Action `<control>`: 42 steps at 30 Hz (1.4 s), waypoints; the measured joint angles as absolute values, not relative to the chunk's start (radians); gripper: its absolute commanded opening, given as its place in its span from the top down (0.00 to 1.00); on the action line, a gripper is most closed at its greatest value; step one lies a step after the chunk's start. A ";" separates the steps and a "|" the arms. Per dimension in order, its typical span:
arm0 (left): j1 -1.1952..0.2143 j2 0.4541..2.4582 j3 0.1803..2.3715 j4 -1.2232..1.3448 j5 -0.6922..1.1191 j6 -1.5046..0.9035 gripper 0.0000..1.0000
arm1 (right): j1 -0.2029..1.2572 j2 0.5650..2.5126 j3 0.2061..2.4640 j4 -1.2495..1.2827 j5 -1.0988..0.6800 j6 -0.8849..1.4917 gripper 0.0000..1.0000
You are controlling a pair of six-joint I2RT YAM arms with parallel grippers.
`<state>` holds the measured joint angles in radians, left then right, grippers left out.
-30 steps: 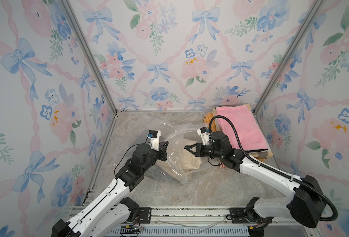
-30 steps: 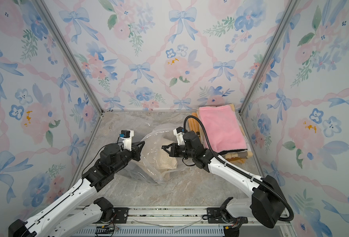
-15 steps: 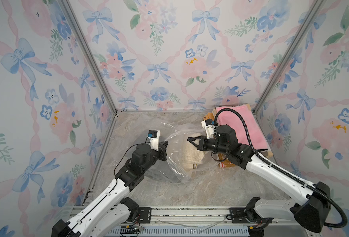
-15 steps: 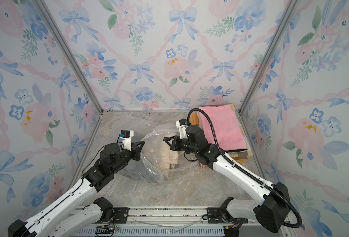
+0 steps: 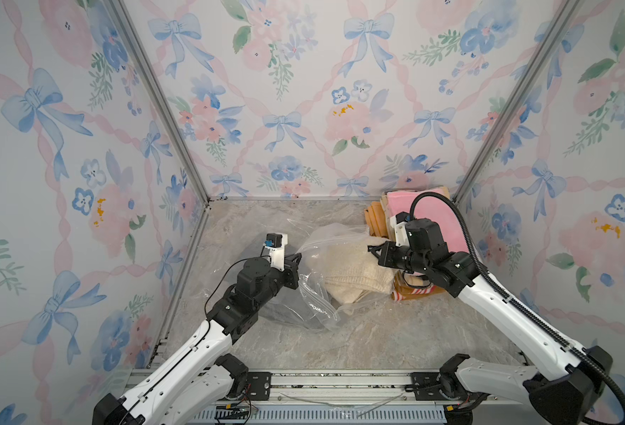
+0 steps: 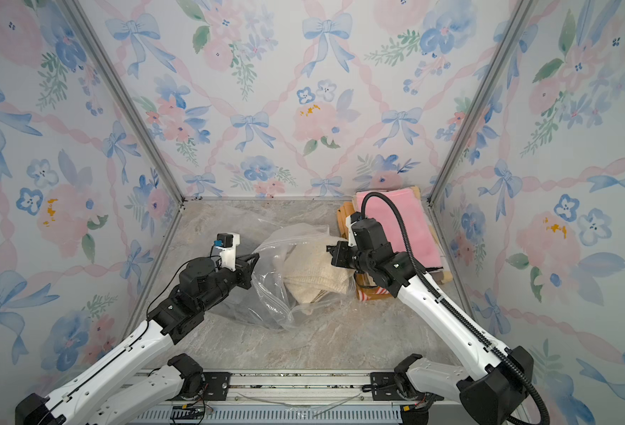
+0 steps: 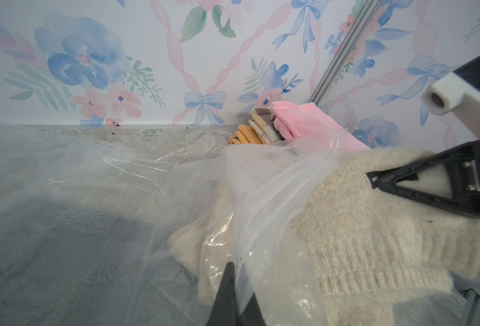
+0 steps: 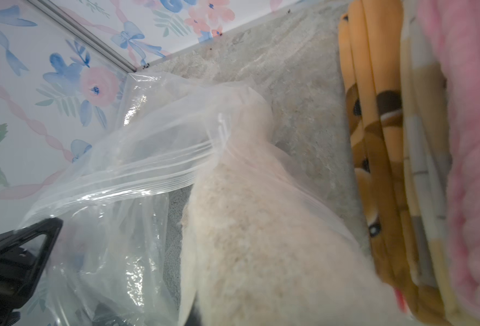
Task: Take the blanket out of the vacuum bag
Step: Take out the blanket from the vacuum bag.
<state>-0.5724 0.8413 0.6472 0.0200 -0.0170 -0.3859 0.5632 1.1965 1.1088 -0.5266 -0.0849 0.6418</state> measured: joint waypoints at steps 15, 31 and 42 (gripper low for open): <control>-0.572 0.863 0.617 0.060 0.066 -0.356 1.00 | 0.670 1.234 0.899 -0.204 -0.120 1.038 1.00; -0.569 0.865 0.593 0.088 0.088 -0.352 1.00 | 0.815 1.296 0.682 0.011 0.144 1.207 0.52; -0.569 0.865 0.593 0.088 0.088 -0.352 1.00 | 0.799 1.303 0.652 -0.037 0.101 1.167 0.28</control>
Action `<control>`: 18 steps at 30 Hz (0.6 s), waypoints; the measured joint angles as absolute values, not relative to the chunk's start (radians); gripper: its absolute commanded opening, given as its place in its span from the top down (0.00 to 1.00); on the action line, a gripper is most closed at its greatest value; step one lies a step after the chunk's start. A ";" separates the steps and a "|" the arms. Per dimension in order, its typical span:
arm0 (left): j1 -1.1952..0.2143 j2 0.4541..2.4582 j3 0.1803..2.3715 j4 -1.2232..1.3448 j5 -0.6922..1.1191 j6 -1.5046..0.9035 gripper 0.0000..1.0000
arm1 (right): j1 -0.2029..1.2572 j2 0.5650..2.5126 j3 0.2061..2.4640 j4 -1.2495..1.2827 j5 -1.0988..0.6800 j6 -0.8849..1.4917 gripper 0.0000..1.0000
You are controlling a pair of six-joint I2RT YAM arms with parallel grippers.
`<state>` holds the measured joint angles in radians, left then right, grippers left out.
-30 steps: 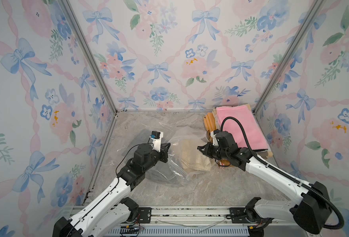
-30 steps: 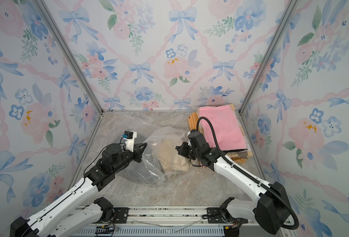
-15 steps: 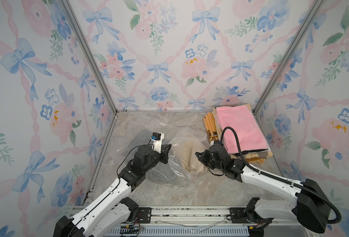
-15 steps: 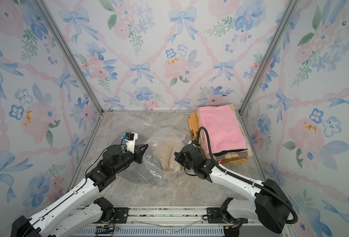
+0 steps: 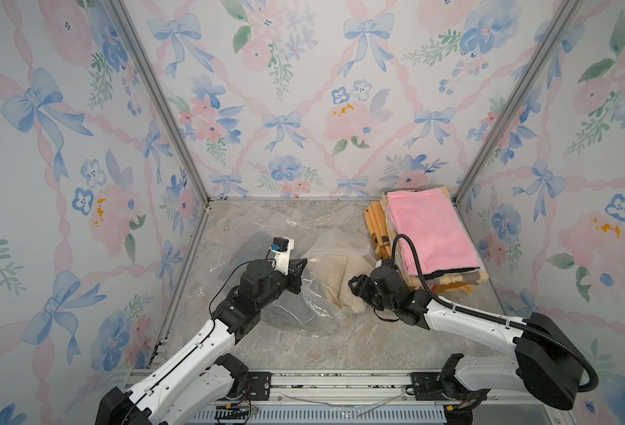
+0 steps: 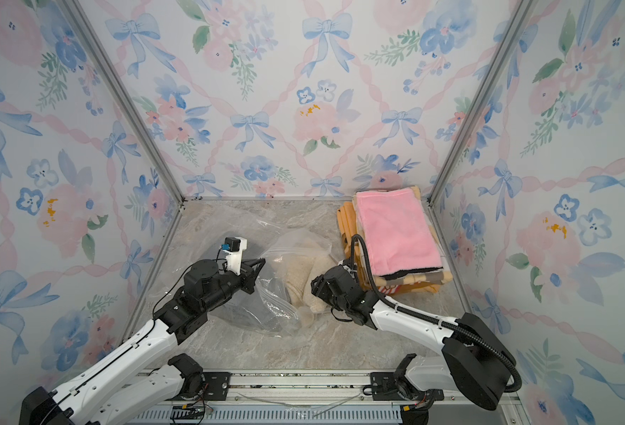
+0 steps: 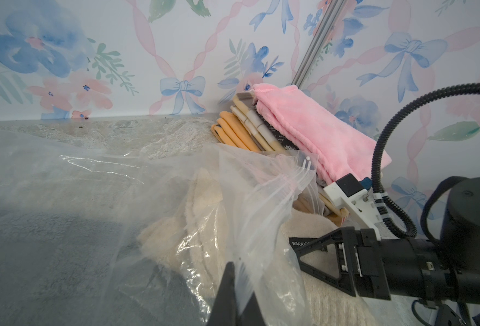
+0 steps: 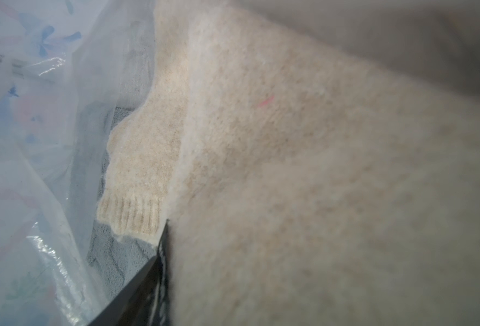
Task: Take the blanket out of the vacuum bag
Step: Take out the blanket from the vacuum bag.
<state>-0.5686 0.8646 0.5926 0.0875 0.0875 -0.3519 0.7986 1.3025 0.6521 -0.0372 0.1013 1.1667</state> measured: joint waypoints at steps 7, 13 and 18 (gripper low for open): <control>-0.569 0.852 0.593 0.079 0.088 -0.352 1.00 | 0.779 1.274 0.656 -0.166 0.055 1.163 0.25; -0.569 0.851 0.582 0.100 0.116 -0.352 1.00 | 0.765 1.306 0.684 -0.225 -0.017 1.158 0.23; -0.569 0.839 0.501 0.163 0.152 -0.353 1.00 | 0.765 1.336 0.686 -0.253 -0.071 1.159 0.21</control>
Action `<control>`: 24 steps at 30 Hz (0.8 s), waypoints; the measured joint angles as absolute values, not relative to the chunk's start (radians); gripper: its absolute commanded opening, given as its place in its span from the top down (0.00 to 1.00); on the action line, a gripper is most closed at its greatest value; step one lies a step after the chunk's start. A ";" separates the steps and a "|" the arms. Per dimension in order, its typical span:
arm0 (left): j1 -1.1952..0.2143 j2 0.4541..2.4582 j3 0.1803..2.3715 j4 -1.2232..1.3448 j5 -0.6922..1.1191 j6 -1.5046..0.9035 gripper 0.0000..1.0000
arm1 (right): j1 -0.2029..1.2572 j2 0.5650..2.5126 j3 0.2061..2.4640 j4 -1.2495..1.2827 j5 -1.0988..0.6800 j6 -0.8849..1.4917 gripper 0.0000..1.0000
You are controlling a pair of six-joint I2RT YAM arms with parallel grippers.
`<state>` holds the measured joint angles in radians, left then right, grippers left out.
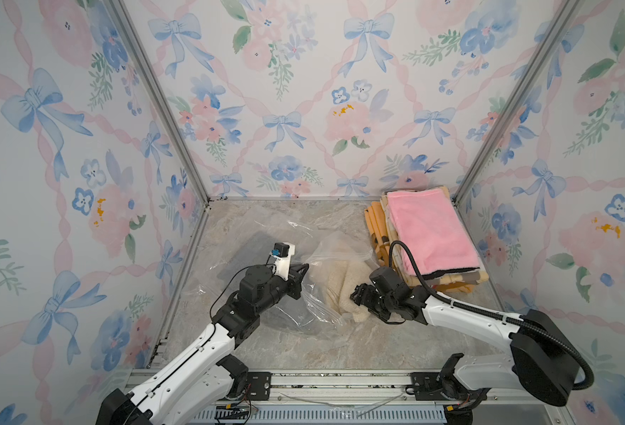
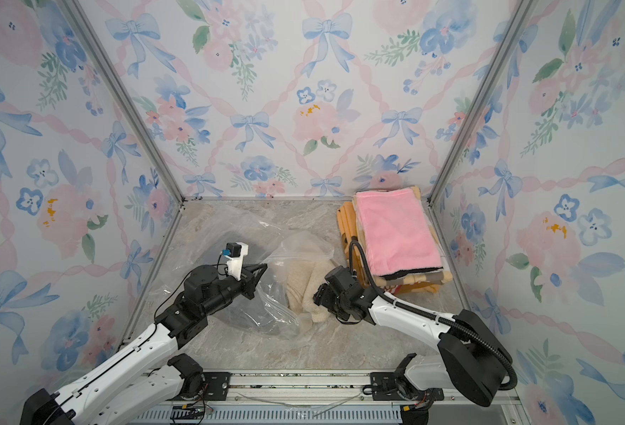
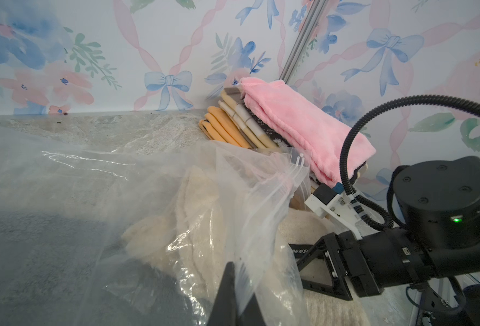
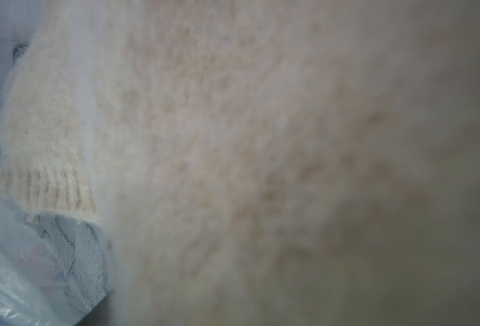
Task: Take the blanket out of the vacuum bag
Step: Take out the blanket from the vacuum bag.
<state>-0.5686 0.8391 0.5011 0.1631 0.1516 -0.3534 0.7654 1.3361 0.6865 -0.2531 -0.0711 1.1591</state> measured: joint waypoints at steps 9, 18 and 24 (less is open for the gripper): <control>-0.569 0.849 0.474 0.190 0.159 -0.362 1.00 | 0.765 1.335 0.681 -0.297 -0.121 1.160 0.18; -0.569 0.855 0.465 0.192 0.158 -0.371 1.00 | 0.747 1.364 0.672 -0.293 -0.136 1.143 0.17; -0.569 0.872 0.466 0.185 0.158 -0.371 1.00 | 0.736 1.468 0.705 -0.219 -0.139 1.129 0.17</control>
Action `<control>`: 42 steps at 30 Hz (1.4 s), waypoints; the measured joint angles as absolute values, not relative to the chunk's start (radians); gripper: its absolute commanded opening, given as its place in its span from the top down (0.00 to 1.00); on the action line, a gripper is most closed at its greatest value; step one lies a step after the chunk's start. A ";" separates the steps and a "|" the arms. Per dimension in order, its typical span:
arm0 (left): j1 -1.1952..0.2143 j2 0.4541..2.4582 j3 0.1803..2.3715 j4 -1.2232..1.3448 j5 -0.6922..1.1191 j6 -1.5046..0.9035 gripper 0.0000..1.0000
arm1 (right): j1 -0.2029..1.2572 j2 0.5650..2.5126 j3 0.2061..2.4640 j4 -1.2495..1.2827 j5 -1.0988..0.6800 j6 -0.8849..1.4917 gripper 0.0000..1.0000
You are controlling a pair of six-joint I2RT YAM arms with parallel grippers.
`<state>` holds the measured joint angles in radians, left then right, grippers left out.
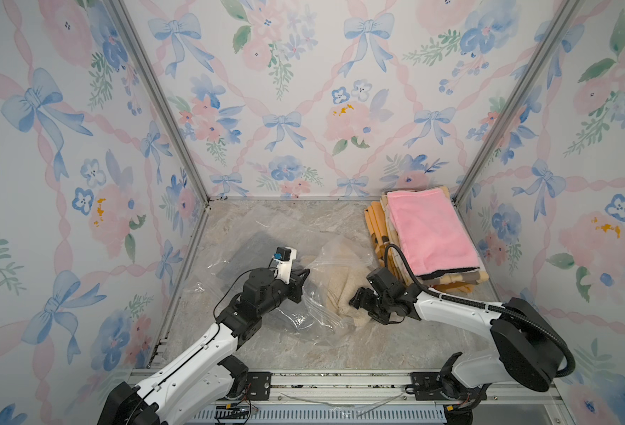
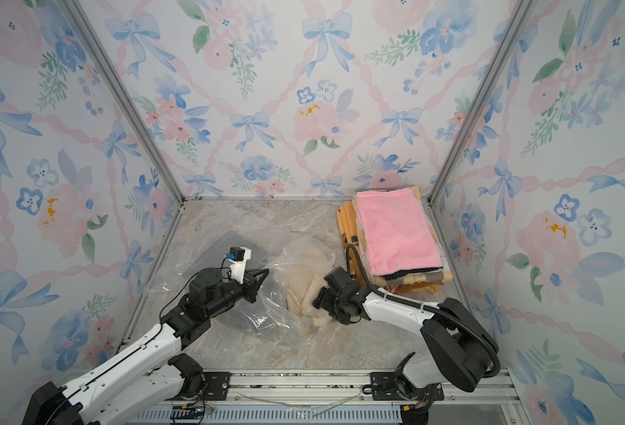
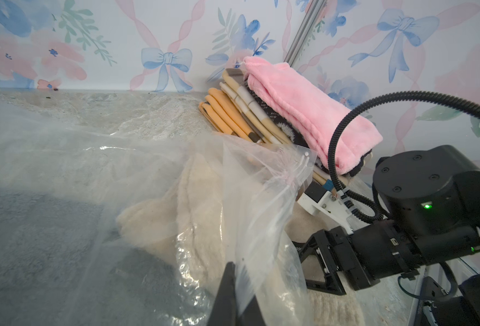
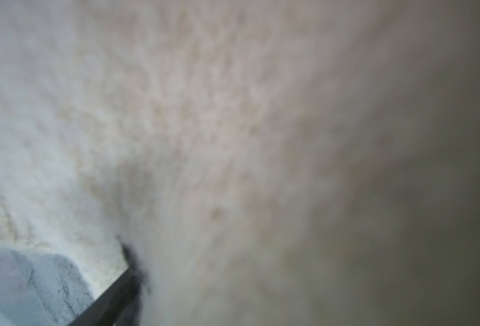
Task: Take the blanket out of the vacuum bag
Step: Take out the blanket from the vacuum bag.
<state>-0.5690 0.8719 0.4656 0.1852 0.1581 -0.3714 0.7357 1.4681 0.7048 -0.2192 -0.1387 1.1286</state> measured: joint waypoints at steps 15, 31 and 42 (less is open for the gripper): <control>-0.570 0.871 0.485 0.156 0.154 -0.372 1.00 | 0.752 1.617 0.787 -0.085 -0.116 1.106 0.63; -0.575 0.859 0.490 0.131 0.129 -0.377 1.00 | 0.669 1.612 0.825 -0.034 -0.160 1.000 1.00; -0.575 0.865 0.498 0.124 0.074 -0.391 1.00 | 0.669 1.382 0.902 -0.081 -0.167 0.949 1.00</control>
